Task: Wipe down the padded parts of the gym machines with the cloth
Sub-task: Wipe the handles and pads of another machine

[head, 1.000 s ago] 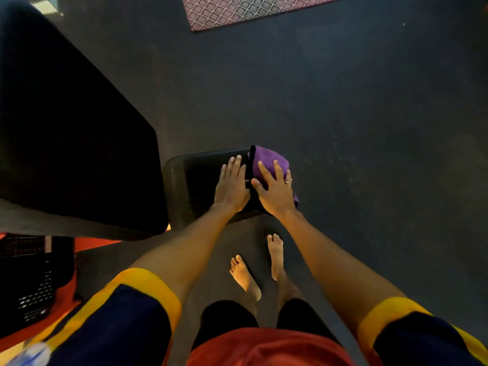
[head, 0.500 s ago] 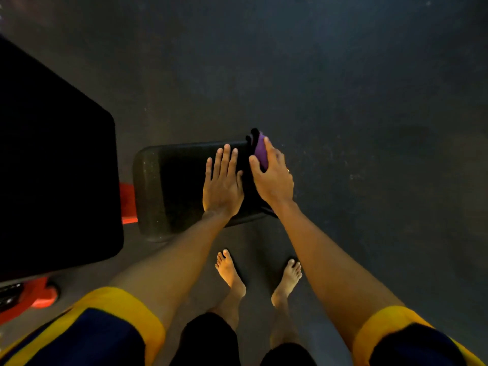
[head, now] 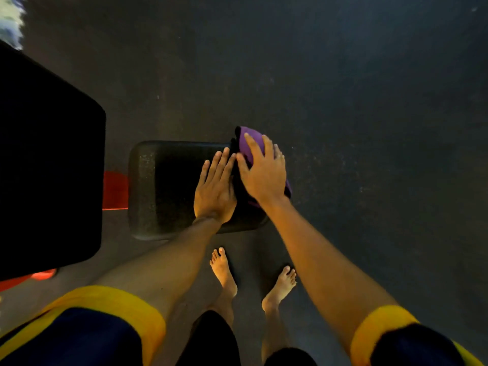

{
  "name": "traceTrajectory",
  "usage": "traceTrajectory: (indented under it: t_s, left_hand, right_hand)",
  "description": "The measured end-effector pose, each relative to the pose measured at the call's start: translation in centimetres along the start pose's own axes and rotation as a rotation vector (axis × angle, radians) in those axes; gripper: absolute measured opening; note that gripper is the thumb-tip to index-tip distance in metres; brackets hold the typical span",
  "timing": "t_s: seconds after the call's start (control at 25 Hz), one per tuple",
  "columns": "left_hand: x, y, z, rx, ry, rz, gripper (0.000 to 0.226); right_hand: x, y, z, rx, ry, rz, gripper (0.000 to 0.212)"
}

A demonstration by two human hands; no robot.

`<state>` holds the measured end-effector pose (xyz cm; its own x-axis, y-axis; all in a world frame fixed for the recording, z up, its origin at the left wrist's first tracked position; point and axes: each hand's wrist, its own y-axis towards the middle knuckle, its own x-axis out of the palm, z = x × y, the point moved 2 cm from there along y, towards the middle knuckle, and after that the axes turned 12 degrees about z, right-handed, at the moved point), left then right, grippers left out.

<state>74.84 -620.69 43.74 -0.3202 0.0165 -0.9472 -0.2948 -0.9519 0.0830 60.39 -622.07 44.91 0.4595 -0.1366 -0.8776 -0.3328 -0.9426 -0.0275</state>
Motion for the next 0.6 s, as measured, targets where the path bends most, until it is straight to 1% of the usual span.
traceTrajectory:
  t_s: [0.08, 0.12, 0.16, 0.24, 0.28, 0.4, 0.48, 0.6]
  left_hand:
    - [0.0, 0.1, 0.0, -0.014, 0.005, -0.004, 0.057]
    - [0.0, 0.1, 0.1, -0.022, 0.005, -0.005, 0.056]
    - [0.0, 0.0, 0.1, -0.025, 0.006, 0.000, 0.056]
    - [0.0, -0.1, 0.2, -0.021, 0.000, 0.007, 0.056]
    - [0.0, -0.1, 0.1, -0.022, -0.013, 0.009, 0.056]
    - [-0.1, -0.2, 0.1, -0.030, -0.029, 0.013, 0.055]
    - [-0.1, -0.1, 0.2, -0.037, -0.026, 0.009, 0.055]
    - [-0.1, -0.1, 0.1, -0.019, 0.004, 0.005, 0.057]
  right_hand:
    - [-0.2, 3.3, 0.7, 0.172, 0.126, -0.042, 0.055]
    - [-0.4, 3.6, 1.1, 0.255, 0.183, -0.055, 0.055]
    - [-0.7, 2.8, 1.4, 0.302, 0.216, -0.033, 0.056]
    - [-1.3, -1.4, 2.0, 0.329, 0.254, 0.056, 0.065]
    - [-1.4, -4.3, 2.3, 0.349, 0.266, 0.072, 0.071]
    - [-1.6, -10.8, 2.9, 0.425, 0.316, 0.005, 0.080]
    - [-1.5, -9.7, 2.5, 0.411, 0.349, 0.014, 0.082]
    - [-0.4, -2.4, 1.1, 0.286, 0.277, 0.068, 0.070]
